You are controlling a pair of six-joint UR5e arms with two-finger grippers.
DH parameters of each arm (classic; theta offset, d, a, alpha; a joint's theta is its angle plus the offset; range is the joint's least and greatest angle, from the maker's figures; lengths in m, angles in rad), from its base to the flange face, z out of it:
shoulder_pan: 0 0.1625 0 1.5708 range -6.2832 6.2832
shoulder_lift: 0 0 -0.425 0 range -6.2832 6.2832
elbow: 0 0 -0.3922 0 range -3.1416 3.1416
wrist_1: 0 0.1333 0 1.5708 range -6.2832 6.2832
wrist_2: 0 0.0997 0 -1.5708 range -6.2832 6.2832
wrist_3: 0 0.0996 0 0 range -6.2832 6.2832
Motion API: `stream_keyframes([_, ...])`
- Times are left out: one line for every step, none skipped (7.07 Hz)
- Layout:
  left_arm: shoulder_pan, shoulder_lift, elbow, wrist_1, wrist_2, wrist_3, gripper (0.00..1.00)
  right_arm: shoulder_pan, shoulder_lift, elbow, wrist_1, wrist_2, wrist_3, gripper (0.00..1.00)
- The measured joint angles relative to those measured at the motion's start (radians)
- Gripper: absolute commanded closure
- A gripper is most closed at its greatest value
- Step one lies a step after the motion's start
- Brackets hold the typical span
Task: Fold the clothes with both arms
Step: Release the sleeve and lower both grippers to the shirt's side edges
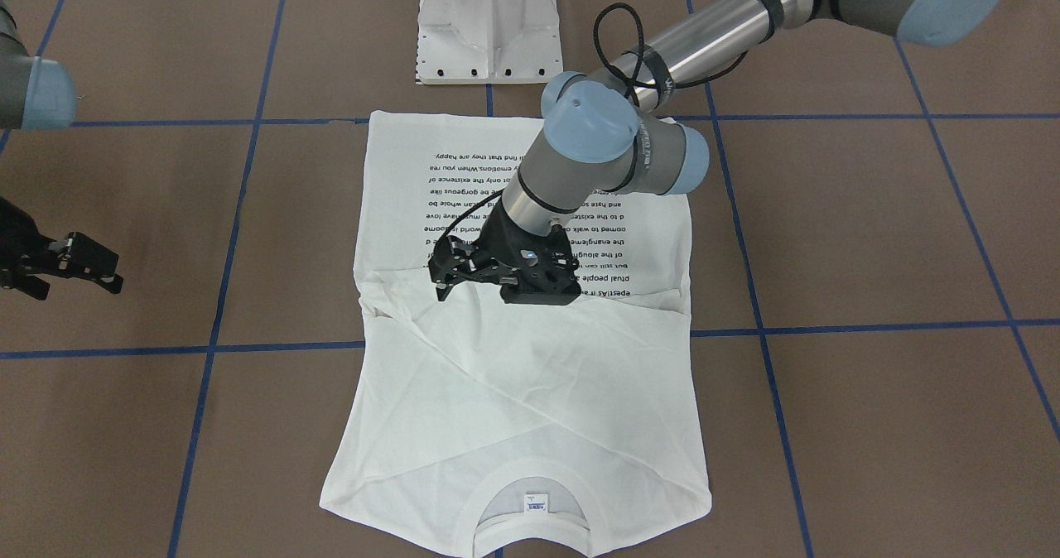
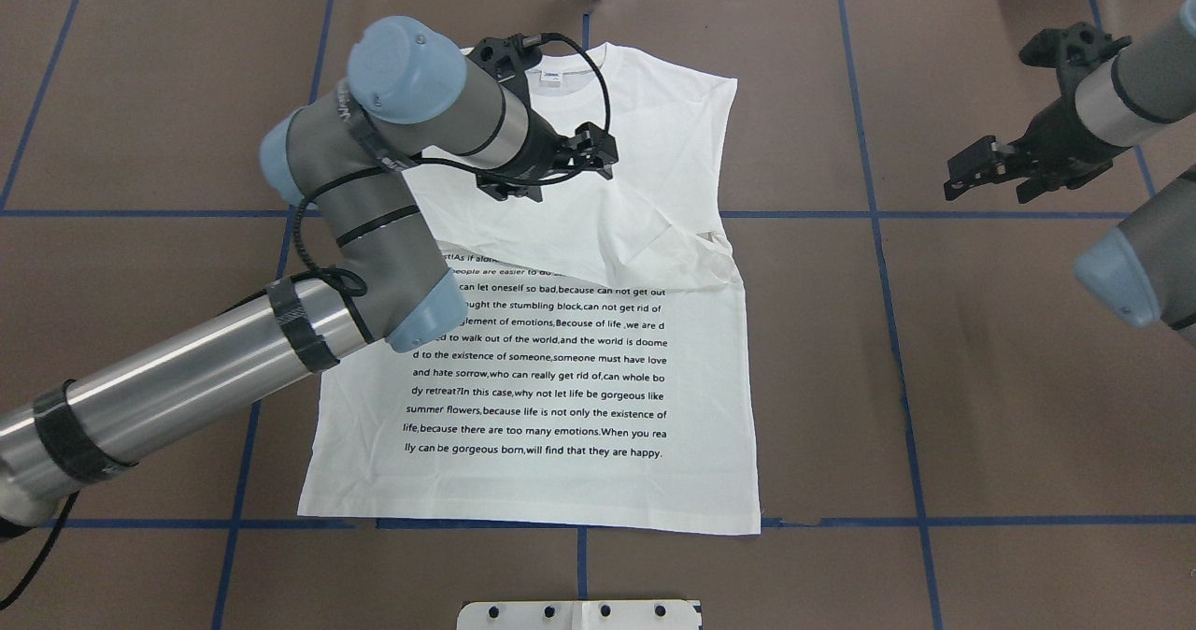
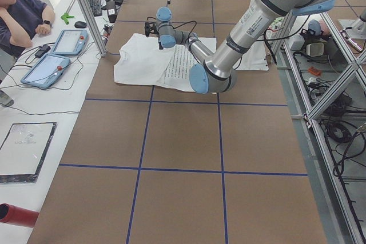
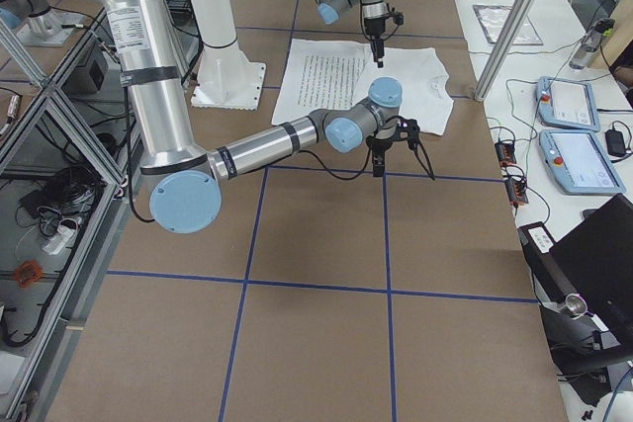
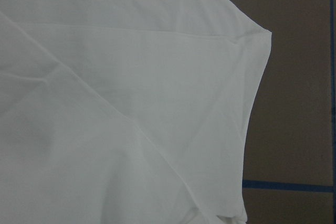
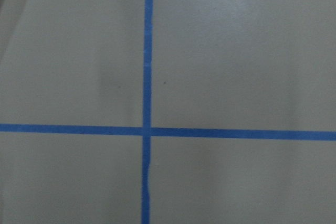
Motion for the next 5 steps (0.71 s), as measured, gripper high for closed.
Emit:
stream_keyframes([-0.012,0.092,-0.136,0.086,-0.008,0.069,0.0,-0.082,0.0,0.054,0.005,-0.051,0.11,0.0])
stream_keyframes([-0.019,0.179,-0.268,0.164,-0.01,0.127,0.0,-0.16,-0.002,0.104,0.006,-0.097,0.203,0.0])
stream_keyframes([-0.022,0.257,-0.383,0.219,-0.011,0.168,0.0,-0.241,-0.006,0.15,0.005,-0.142,0.28,0.0])
stream_keyframes([-0.024,0.331,-0.467,0.244,-0.011,0.194,0.0,-0.327,-0.011,0.195,0.0,-0.19,0.359,0.0])
stream_keyframes([-0.023,0.403,-0.531,0.253,-0.011,0.217,0.0,-0.423,-0.017,0.241,-0.007,-0.245,0.445,0.0])
